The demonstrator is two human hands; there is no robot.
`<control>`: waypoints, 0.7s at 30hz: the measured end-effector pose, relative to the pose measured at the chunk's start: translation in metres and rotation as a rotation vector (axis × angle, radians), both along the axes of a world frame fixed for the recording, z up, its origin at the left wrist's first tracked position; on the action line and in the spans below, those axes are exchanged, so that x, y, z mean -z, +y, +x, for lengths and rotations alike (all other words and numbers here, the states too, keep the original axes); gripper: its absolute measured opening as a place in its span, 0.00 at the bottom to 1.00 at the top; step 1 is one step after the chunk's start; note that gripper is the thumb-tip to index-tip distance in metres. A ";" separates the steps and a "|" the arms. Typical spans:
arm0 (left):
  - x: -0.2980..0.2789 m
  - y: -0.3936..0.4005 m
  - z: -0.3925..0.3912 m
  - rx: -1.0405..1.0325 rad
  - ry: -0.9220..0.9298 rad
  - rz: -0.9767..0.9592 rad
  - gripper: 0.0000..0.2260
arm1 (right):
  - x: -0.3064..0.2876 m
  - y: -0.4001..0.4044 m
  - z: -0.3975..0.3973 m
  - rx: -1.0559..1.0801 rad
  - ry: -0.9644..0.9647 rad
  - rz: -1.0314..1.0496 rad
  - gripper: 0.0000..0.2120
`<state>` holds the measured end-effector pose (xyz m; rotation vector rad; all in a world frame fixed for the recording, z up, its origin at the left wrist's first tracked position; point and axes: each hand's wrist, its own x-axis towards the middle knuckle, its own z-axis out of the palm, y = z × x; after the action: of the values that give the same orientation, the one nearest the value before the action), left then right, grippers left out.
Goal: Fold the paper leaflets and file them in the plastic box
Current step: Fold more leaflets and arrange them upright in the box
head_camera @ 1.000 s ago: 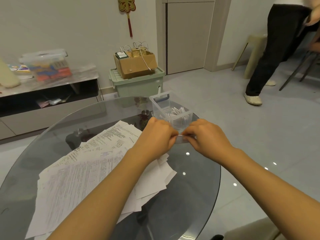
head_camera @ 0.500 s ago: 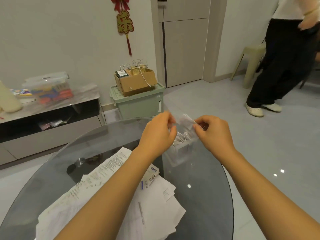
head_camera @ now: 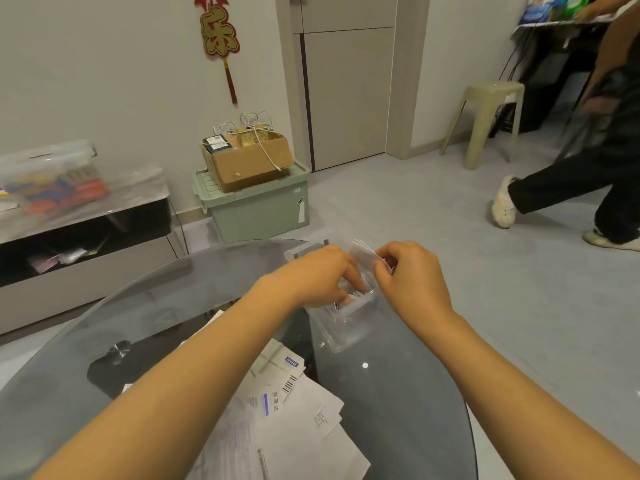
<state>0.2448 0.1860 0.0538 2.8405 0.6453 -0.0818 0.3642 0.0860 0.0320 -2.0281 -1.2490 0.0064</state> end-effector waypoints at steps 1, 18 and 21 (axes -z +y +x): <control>0.001 0.000 0.001 0.014 -0.005 0.014 0.15 | 0.000 -0.001 0.000 0.000 -0.015 0.000 0.09; 0.000 0.002 0.015 -0.035 0.198 -0.043 0.17 | 0.000 0.000 -0.005 0.054 -0.078 -0.097 0.11; -0.001 0.001 0.015 -0.062 0.205 -0.076 0.16 | -0.001 0.004 -0.007 0.103 -0.160 -0.204 0.11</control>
<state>0.2595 0.1874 0.0547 2.7588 0.7535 -0.3822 0.3571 0.0904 0.0334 -2.3055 -1.2839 -0.0817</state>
